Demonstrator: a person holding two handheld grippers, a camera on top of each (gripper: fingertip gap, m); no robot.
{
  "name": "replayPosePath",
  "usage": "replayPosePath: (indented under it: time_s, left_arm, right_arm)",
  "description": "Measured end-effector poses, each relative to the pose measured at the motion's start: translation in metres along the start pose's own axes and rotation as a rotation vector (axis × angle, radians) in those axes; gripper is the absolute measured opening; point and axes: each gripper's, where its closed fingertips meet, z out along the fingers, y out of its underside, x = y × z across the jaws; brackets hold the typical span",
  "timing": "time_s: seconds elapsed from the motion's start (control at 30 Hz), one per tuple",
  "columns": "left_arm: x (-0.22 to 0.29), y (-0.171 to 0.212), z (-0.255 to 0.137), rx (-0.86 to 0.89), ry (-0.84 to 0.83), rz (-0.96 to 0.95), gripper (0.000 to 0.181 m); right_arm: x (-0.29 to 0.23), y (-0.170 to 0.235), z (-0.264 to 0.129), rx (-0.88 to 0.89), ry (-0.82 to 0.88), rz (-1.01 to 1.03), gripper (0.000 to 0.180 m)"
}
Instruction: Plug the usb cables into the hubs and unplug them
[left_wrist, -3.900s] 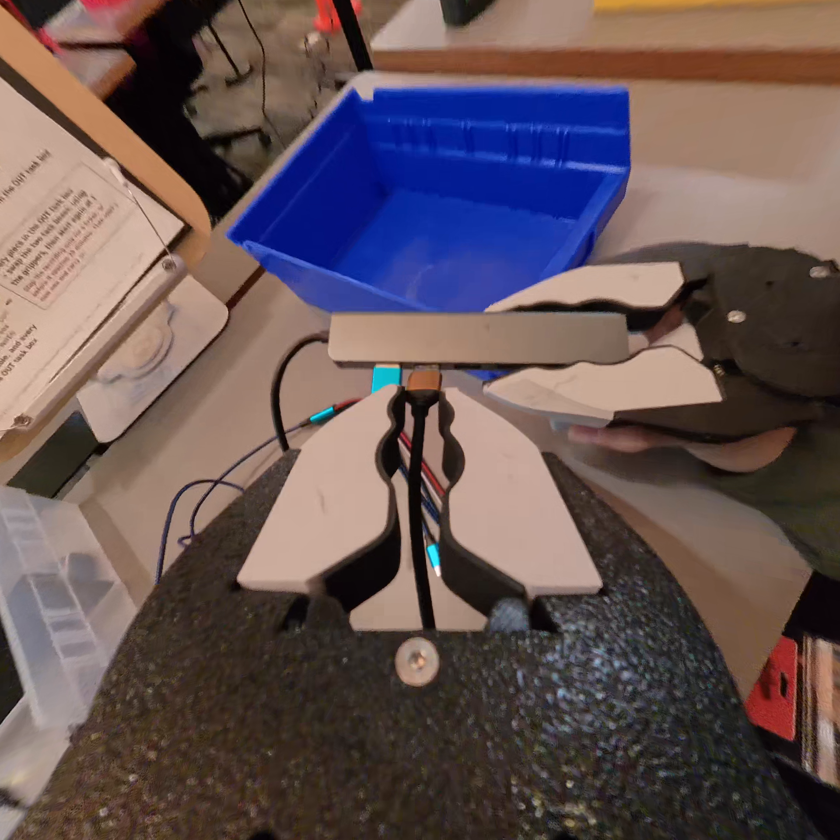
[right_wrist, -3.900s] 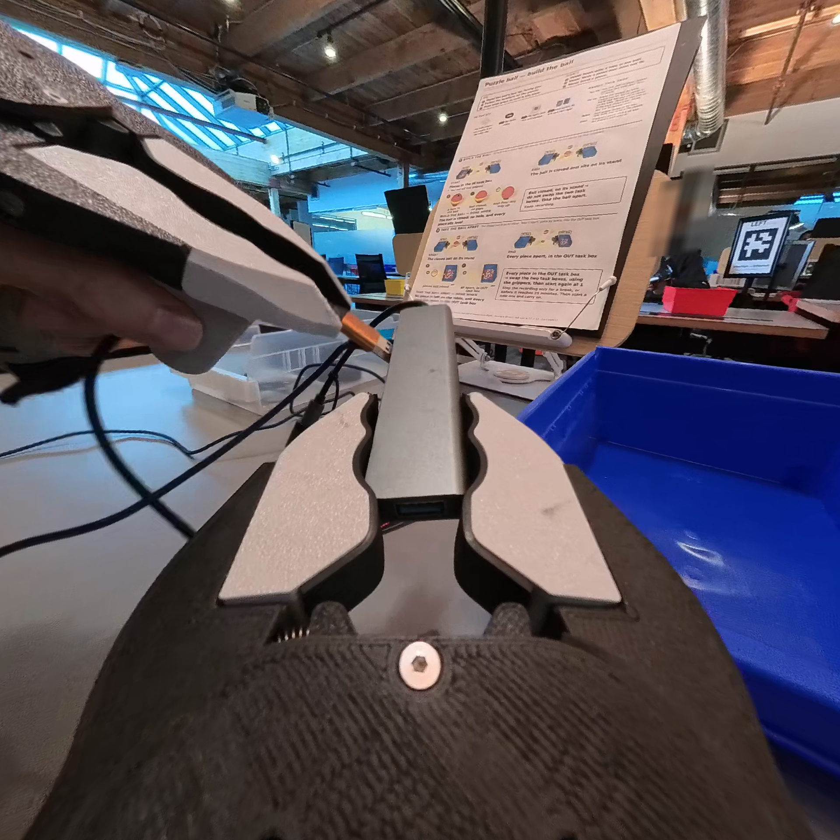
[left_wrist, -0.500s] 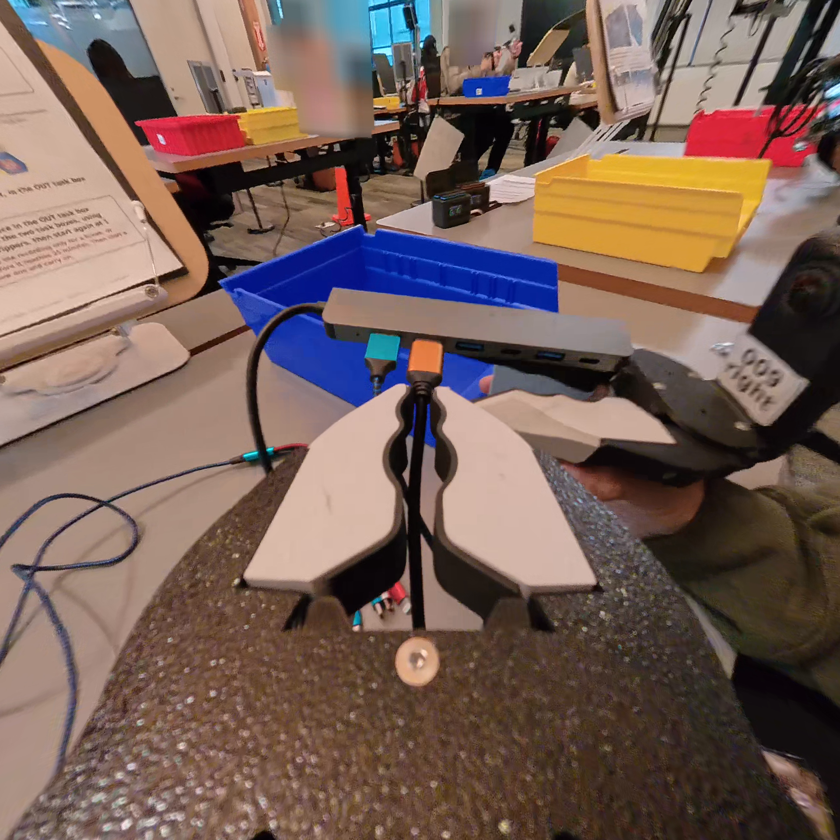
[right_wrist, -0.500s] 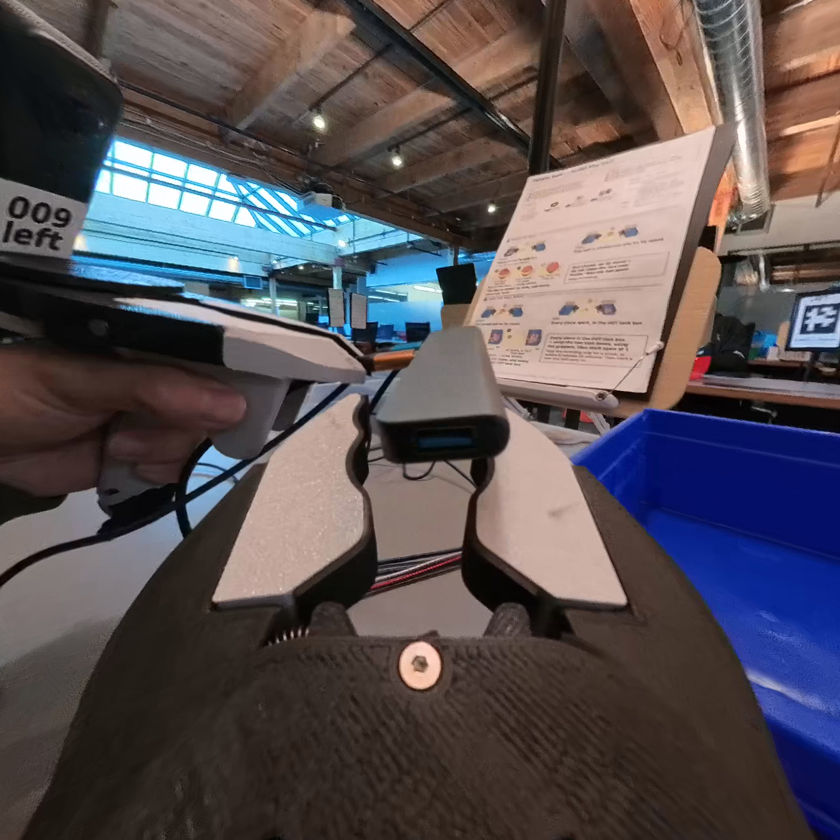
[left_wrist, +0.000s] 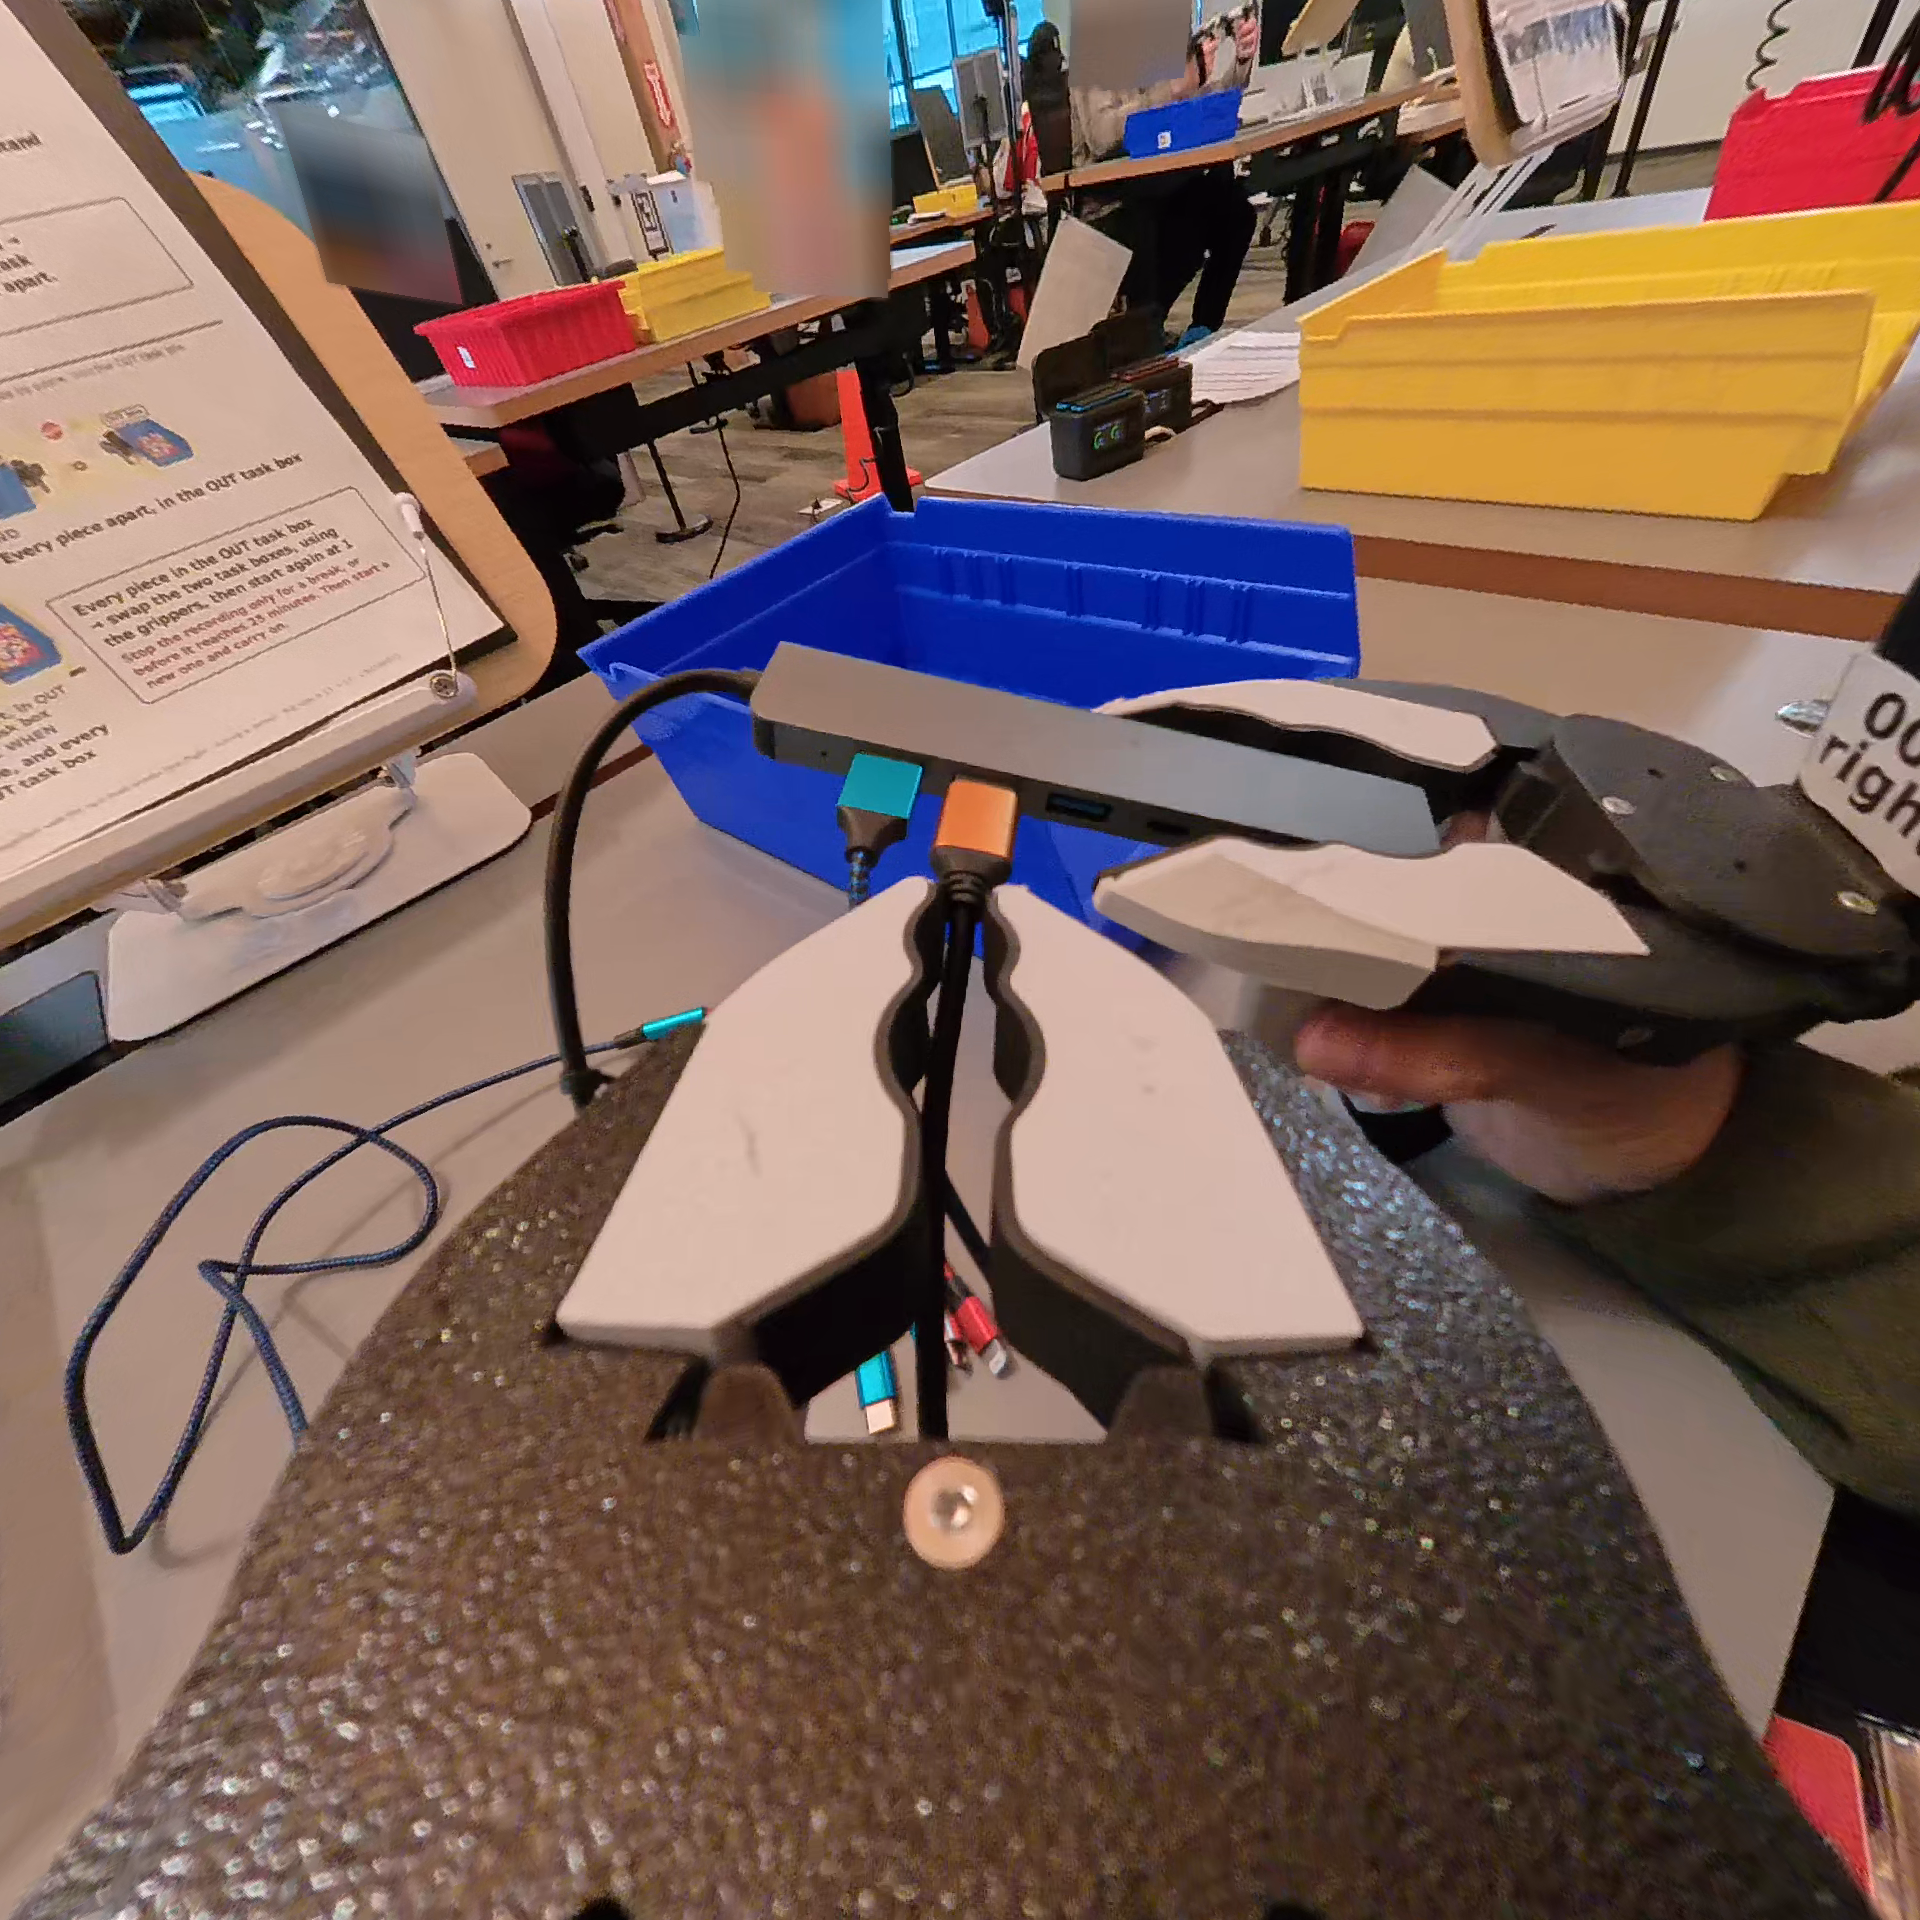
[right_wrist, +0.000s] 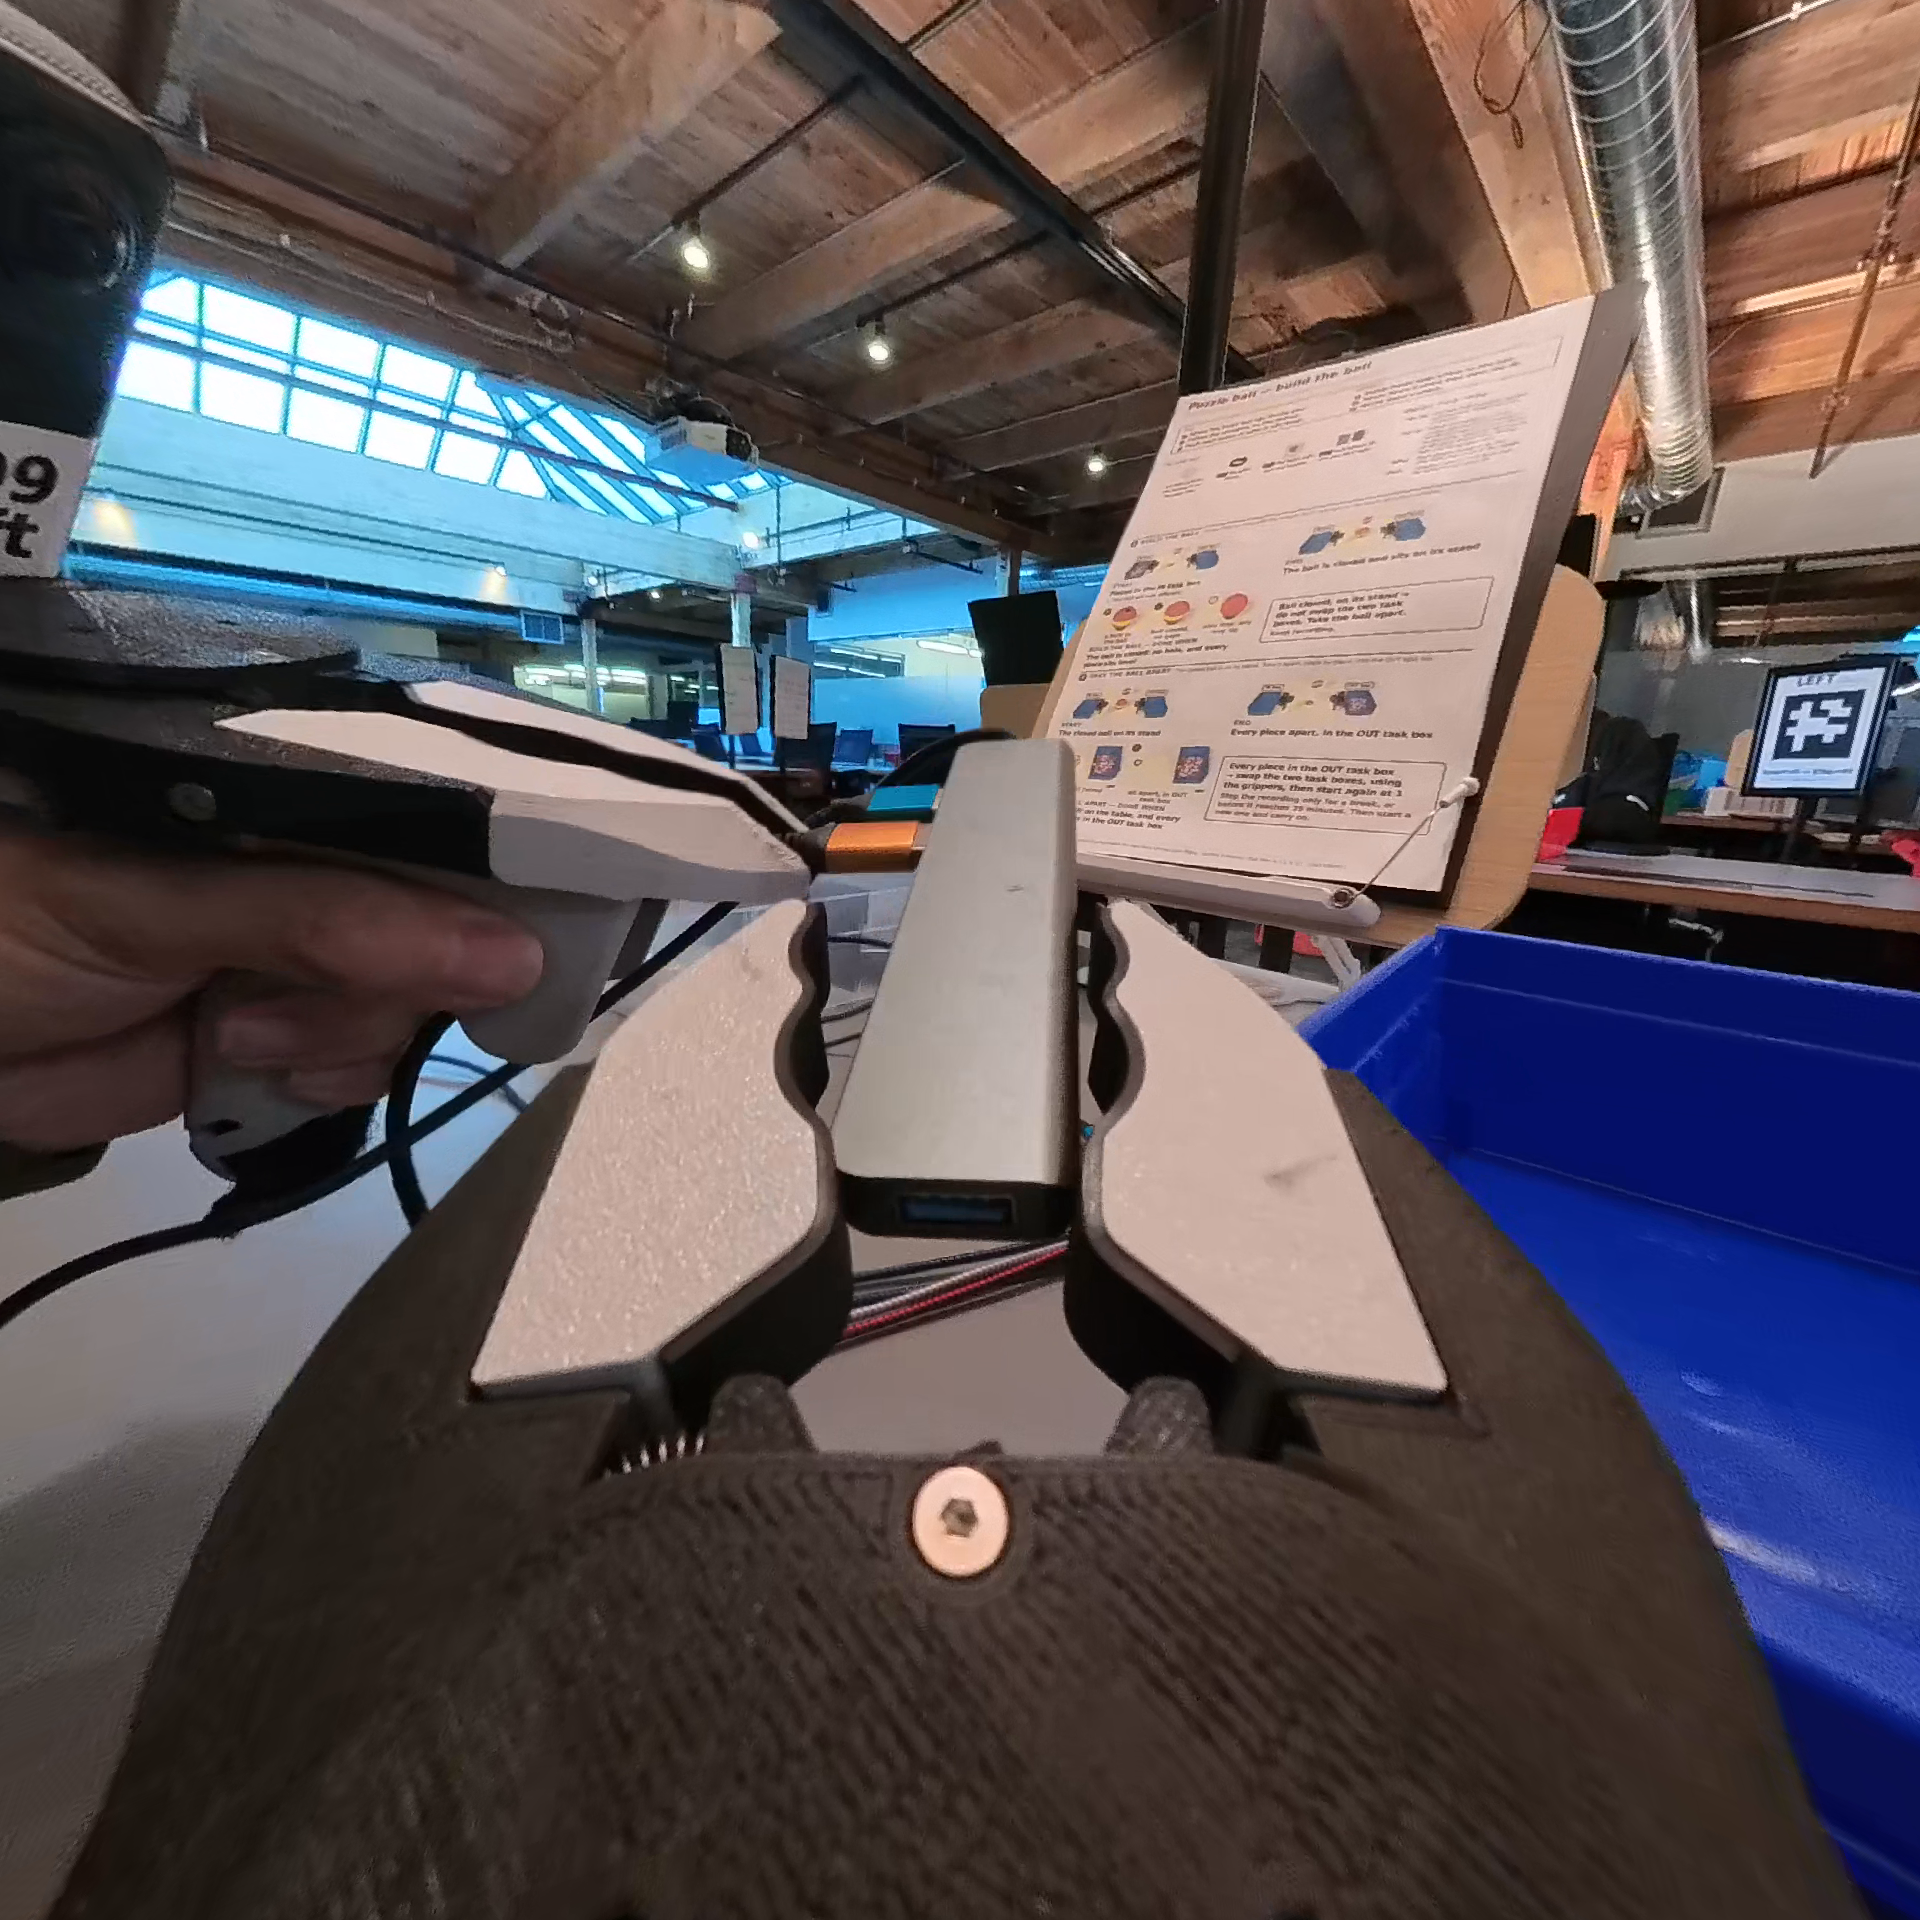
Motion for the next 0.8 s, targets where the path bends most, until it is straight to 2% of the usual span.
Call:
replayPosePath:
  time_s: [0.23,0.33,0.67,0.8]
  left_arm:
    - [-0.0012,-0.0008,-0.0008,0.018,-0.02,0.02,0.006]
    - [-0.0052,-0.0021,-0.001,0.023,-0.084,0.041,0.006]
    - [-0.0039,-0.007,-0.0037,0.036,-0.114,0.042,0.006]
    - [-0.0071,-0.0067,-0.0056,0.04,-0.125,0.007,0.006]
  right_arm:
    - [-0.0032,0.0007,0.0,-0.015,-0.015,-0.014,0.047]
    - [-0.003,0.0049,0.0022,-0.038,0.007,-0.049,0.047]
    - [-0.0034,0.0049,0.0024,-0.012,-0.022,0.035,0.047]
    - [-0.0019,0.0016,0.0005,0.015,-0.017,0.051,0.039]
